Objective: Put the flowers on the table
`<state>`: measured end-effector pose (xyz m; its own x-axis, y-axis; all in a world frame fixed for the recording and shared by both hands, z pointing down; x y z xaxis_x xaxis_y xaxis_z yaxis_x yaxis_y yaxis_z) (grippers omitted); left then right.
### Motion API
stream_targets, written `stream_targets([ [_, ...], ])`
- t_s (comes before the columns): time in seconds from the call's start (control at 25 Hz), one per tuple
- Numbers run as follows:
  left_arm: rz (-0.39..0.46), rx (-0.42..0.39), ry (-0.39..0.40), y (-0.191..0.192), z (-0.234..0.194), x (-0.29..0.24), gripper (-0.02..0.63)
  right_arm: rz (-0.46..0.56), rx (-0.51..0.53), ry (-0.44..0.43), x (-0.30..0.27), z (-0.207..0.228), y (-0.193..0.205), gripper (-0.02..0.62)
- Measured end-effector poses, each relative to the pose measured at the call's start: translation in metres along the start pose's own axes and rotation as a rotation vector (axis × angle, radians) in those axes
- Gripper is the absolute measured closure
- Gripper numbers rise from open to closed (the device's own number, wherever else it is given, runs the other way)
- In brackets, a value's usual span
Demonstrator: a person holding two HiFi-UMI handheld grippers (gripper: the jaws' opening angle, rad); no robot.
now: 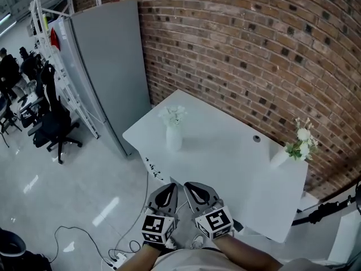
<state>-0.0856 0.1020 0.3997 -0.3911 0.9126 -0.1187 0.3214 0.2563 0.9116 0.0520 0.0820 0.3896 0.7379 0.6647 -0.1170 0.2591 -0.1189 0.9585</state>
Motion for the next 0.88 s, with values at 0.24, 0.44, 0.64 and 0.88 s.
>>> stream_targets([
  [0.24, 0.008, 0.000, -0.022, 0.002, 0.000, 0.001, 0.598, -0.010, 0.001, -0.023, -0.003, 0.001, 0.004, 0.575],
  [0.44, 0.012, 0.004, -0.042, 0.003, -0.006, 0.006, 0.598, -0.016, 0.004, -0.054, -0.009, -0.005, 0.004, 0.575],
  [0.64, 0.007, 0.004, -0.044, 0.006, -0.011, 0.009, 0.598, -0.029, -0.004, -0.070, -0.013, -0.011, 0.008, 0.577],
  [0.88, 0.017, 0.002, -0.052, 0.005, -0.019, 0.011, 0.598, -0.020, -0.009, -0.068, -0.018, -0.015, 0.006, 0.577],
])
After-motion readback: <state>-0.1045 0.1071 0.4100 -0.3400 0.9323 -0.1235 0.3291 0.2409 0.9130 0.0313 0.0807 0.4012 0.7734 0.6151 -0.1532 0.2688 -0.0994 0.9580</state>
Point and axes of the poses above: the fingertips, and each gripper's own axes: x backward along the fingers, z to its right, y out of its underside, the point moved 9 cm from there along x, backward along the fingers, and after that the axes turned 15 degrees about x, right-handed, at the moved point
